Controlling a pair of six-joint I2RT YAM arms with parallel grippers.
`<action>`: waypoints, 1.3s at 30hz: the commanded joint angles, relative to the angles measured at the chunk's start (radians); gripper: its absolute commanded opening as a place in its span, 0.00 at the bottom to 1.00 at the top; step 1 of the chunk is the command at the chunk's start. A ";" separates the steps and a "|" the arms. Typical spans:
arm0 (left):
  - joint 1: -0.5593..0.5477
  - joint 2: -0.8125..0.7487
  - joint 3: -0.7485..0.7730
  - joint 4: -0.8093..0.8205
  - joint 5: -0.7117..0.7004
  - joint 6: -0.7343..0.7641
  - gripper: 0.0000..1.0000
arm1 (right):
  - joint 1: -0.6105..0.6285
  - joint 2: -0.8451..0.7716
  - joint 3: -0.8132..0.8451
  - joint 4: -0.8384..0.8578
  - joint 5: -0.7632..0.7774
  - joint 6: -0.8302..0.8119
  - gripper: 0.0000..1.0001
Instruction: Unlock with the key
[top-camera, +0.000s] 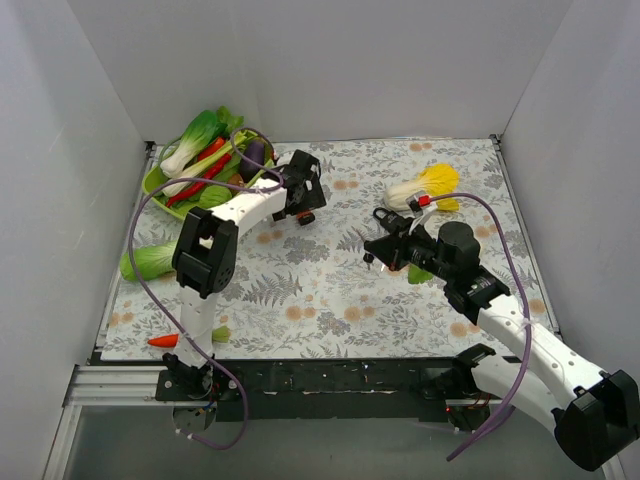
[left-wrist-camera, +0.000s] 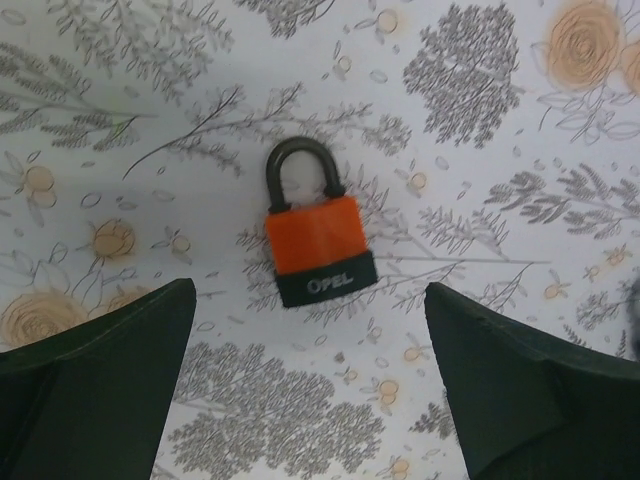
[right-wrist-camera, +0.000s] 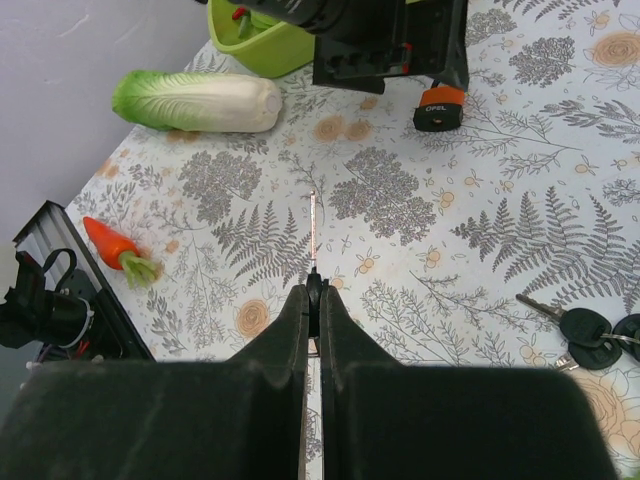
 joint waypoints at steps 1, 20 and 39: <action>-0.006 0.083 0.217 -0.143 -0.040 -0.045 0.96 | -0.002 -0.029 -0.016 0.019 0.023 -0.012 0.01; -0.008 0.226 0.285 -0.190 0.018 -0.068 0.87 | -0.003 -0.027 -0.027 0.047 -0.020 -0.008 0.01; 0.003 0.202 0.220 -0.257 -0.113 0.004 0.70 | -0.002 -0.027 -0.038 0.039 -0.017 0.001 0.01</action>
